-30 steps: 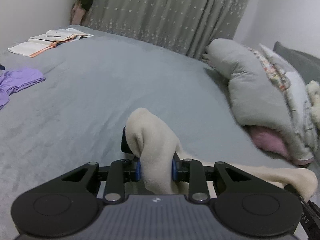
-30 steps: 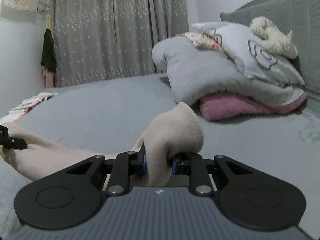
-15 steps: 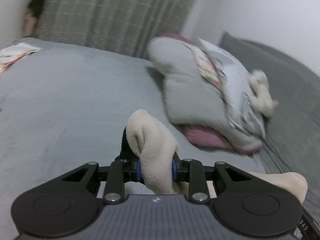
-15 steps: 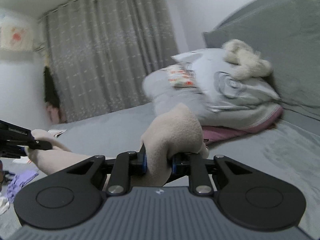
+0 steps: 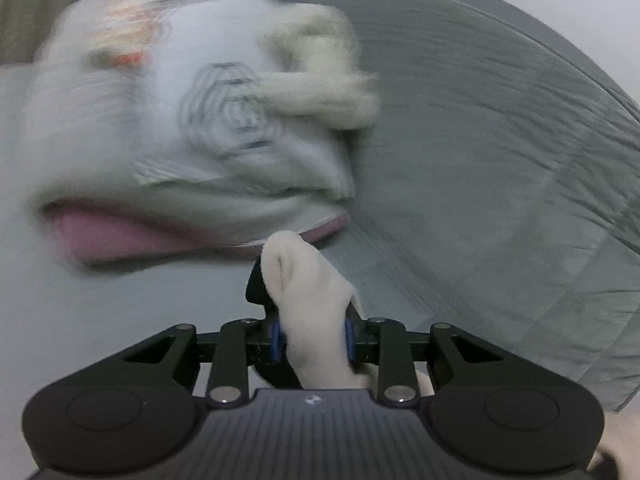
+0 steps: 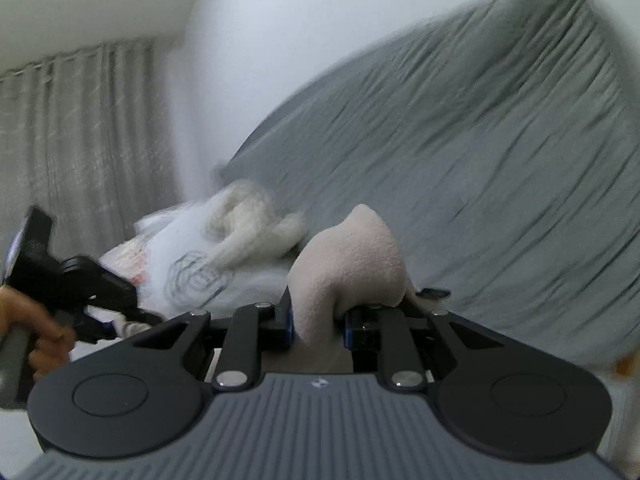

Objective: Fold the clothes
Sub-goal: 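Lift the folded shirt with both grippers and carry it toward the pillows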

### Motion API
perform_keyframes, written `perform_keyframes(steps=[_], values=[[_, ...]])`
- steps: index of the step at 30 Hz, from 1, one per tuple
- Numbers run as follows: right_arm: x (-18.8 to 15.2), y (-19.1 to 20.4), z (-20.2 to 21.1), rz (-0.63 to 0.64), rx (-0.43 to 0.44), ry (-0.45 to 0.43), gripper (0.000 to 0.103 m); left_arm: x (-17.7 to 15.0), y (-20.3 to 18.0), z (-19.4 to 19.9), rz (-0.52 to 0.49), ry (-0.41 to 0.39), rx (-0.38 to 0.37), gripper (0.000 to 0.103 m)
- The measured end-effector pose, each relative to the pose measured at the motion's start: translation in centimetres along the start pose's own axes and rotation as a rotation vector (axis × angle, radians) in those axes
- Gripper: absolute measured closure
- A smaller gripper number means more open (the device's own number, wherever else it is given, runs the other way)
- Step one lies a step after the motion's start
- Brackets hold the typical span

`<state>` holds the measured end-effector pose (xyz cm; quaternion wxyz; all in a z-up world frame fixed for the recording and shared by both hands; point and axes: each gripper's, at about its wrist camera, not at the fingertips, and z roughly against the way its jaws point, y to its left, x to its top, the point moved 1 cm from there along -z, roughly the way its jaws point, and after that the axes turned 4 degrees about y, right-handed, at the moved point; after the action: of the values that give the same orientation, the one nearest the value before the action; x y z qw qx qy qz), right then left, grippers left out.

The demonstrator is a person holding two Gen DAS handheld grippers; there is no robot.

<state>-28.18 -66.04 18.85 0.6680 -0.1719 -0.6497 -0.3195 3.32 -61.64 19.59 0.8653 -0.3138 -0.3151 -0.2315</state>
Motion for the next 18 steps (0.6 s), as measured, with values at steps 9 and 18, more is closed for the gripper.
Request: perform_keyframes(steps=[9,18], values=[[-19.7,-4.4,-6.2,-0.409,-0.179,0.313,0.079,-10.2,0.9,-18.4,-0.077,0.142,0.206,0.074],[-21.4,-6.6,-5.7,-0.545,-0.162,0.318,0.077,-12.3,3.0,-18.8,-0.188,0.115,0.221,0.068]])
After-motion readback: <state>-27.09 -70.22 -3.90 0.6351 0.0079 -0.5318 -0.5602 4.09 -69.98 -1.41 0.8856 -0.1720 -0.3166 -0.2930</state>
